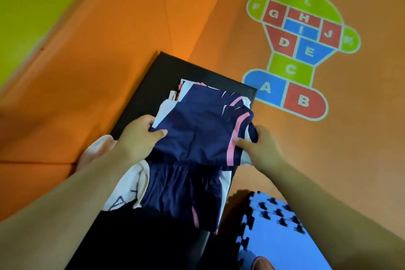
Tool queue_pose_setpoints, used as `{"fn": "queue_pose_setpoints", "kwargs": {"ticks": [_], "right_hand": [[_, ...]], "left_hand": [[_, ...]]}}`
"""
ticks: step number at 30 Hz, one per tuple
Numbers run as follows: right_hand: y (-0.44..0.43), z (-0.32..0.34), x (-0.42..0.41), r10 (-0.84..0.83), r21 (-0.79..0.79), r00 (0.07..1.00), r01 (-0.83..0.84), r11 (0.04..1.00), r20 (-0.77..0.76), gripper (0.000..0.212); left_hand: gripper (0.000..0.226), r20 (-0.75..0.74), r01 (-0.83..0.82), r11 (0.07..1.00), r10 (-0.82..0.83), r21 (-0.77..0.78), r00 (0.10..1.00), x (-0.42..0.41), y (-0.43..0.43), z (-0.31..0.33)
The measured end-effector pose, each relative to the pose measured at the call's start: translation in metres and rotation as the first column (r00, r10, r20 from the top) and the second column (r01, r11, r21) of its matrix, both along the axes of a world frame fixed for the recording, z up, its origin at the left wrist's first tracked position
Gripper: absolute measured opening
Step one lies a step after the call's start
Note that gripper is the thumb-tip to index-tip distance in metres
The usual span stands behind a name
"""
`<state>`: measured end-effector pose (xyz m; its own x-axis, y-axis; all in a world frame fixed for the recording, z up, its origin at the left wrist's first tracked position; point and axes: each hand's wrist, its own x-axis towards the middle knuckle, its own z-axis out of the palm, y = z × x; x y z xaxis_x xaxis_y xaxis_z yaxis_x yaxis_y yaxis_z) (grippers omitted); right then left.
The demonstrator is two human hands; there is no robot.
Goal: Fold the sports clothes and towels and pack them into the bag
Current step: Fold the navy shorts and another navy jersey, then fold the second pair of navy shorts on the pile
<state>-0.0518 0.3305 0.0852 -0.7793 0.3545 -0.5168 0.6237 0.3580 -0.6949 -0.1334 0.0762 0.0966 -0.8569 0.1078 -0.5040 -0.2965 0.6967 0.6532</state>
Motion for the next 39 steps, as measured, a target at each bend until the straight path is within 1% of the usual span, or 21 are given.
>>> {"fn": "queue_pose_setpoints", "kwargs": {"ticks": [2,4,6,7,8,10,12,14,17,20,24,28,33,36,39], "right_hand": [[0.006,0.007,-0.025,0.007,0.046,0.997,-0.004,0.999,-0.073,0.025],[0.012,0.01,-0.044,-0.011,0.051,0.989,0.018,0.999,-0.145,0.022],[0.018,0.006,-0.057,-0.035,0.053,0.985,0.044,0.998,-0.17,0.022],[0.021,0.001,-0.06,-0.034,0.059,0.987,0.044,0.997,-0.159,0.022],[0.023,-0.005,-0.062,-0.024,0.07,0.991,0.033,0.997,-0.128,0.022],[0.027,-0.02,-0.059,0.019,0.117,1.0,-0.02,0.993,0.011,0.033],[0.03,-0.029,-0.049,0.058,0.185,0.981,-0.093,0.978,0.186,0.05],[0.033,-0.034,-0.039,0.107,0.248,0.958,-0.175,0.953,0.266,0.057],[0.033,-0.033,-0.031,0.21,0.333,0.925,-0.317,0.888,0.318,0.057],[0.022,-0.028,-0.03,0.342,0.351,0.861,-0.474,0.808,0.376,0.045],[-0.014,-0.015,-0.03,0.533,0.352,0.734,-0.673,0.65,0.421,0.038],[-0.064,-0.004,-0.022,0.701,0.321,0.584,-0.811,0.489,0.408,0.039],[-0.135,0.013,0.01,0.858,0.211,0.319,-0.944,0.253,0.402,0.045],[-0.18,0.027,0.039,0.904,0.184,0.193,-0.974,0.13,0.381,0.046],[-0.223,0.041,0.074,0.928,0.197,0.067,-0.98,-0.007,0.365,0.049]], "left_hand": [[0.007,-0.079,0.009,0.999,-0.006,0.038,0.997,-0.025,0.005,0.003],[0.011,-0.153,0.004,0.996,0.009,0.084,0.988,-0.046,0.011,0.001],[0.017,-0.19,0.0,0.995,0.02,0.102,0.982,-0.06,0.017,-0.007],[0.022,-0.192,0.002,0.997,0.013,0.077,0.981,-0.064,0.018,-0.013],[0.027,-0.181,0.002,1.0,0.003,0.027,0.983,-0.065,0.018,-0.021],[0.036,-0.13,-0.003,0.997,-0.007,-0.073,0.991,-0.061,0.013,-0.036],[0.037,-0.083,0.028,0.989,-0.04,-0.143,0.996,-0.049,0.004,-0.046],[0.034,-0.039,0.073,0.977,-0.082,-0.198,0.996,-0.032,-0.004,-0.052],[0.028,0.015,0.121,0.961,-0.121,-0.25,0.993,-0.003,-0.017,-0.053],[0.024,0.093,0.16,0.956,-0.14,-0.248,0.986,0.026,-0.033,-0.05],[0.014,0.152,0.193,0.938,-0.154,-0.29,0.976,0.061,-0.057,-0.031],[0.02,0.215,0.201,0.916,-0.13,-0.347,0.968,0.097,-0.089,-0.01],[0.022,0.191,-0.006,0.951,0.068,-0.309,0.979,0.165,-0.139,0.021],[0.026,0.173,-0.126,0.954,0.177,-0.271,0.969,0.215,-0.166,0.04],[0.023,0.175,-0.186,0.929,0.251,-0.321,0.952,0.275,-0.193,0.055]]}}
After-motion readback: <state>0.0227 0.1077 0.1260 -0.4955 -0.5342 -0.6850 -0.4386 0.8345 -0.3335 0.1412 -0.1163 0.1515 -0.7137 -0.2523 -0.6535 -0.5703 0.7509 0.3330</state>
